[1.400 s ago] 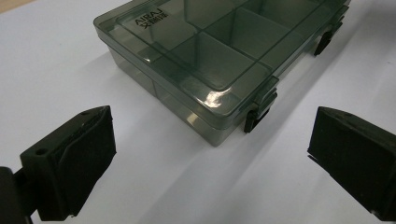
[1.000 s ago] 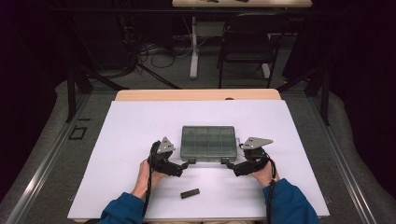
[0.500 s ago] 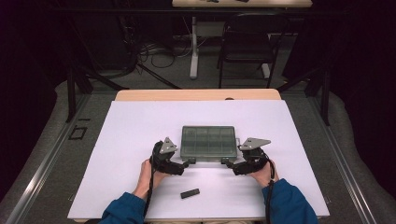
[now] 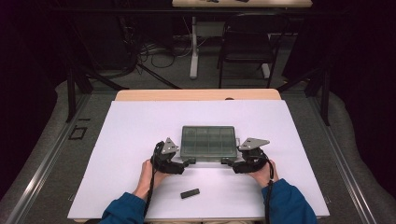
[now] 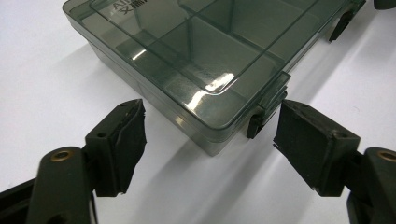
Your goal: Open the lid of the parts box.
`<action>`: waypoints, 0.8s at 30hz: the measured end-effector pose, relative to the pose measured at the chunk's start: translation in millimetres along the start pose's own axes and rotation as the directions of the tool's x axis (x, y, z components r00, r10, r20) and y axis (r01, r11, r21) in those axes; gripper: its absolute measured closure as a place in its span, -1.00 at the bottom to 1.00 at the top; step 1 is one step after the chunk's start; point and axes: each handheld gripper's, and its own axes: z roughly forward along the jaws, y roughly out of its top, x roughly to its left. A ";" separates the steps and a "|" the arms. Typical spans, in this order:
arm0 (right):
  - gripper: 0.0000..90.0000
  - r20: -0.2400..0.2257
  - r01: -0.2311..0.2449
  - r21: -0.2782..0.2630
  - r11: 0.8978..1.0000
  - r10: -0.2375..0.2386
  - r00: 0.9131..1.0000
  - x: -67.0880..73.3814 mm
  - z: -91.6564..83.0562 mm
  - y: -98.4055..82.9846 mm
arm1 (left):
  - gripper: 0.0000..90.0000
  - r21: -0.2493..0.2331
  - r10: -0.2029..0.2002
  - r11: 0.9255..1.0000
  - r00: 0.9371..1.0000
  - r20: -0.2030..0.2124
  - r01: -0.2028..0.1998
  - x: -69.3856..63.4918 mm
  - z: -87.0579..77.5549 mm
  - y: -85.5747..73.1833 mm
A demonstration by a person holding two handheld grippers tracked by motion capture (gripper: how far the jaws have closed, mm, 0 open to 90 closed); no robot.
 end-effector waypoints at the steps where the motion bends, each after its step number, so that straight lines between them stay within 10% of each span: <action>1: -0.42 0.001 -0.001 0.001 1.000 0.001 1.000 0.1 0.3 -0.1 | -0.43 0.001 0.001 1.000 1.000 -0.001 -0.001 0.2 0.1 0.0; 24: -0.40 0.005 -0.010 0.022 1.000 0.009 1.000 0.7 4.2 -2.1 | -0.25 0.003 -0.009 1.000 1.000 0.027 0.009 0.7 2.4 -1.3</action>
